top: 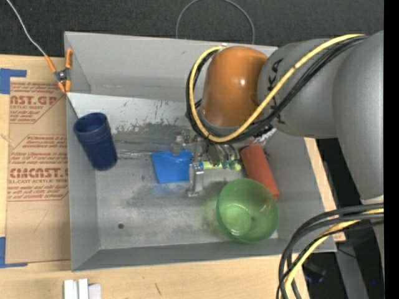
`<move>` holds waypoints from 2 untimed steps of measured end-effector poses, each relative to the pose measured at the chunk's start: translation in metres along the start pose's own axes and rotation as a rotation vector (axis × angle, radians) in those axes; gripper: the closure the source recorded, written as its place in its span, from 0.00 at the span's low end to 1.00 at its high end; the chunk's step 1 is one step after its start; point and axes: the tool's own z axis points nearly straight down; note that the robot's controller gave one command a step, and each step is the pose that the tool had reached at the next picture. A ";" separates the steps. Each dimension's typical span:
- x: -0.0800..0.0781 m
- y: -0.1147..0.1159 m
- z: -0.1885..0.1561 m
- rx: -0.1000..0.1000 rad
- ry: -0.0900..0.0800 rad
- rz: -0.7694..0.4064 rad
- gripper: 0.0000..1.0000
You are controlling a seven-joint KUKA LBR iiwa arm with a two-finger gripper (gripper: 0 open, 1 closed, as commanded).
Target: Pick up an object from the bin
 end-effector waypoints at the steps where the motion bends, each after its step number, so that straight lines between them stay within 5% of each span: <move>1: 0.044 -0.043 0.067 0.000 -0.001 0.179 1.00; 2: 0.044 -0.043 0.066 -0.001 -0.001 0.179 1.00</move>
Offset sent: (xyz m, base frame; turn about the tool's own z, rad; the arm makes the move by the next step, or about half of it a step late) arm 0.0000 0.0000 0.0000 0.0000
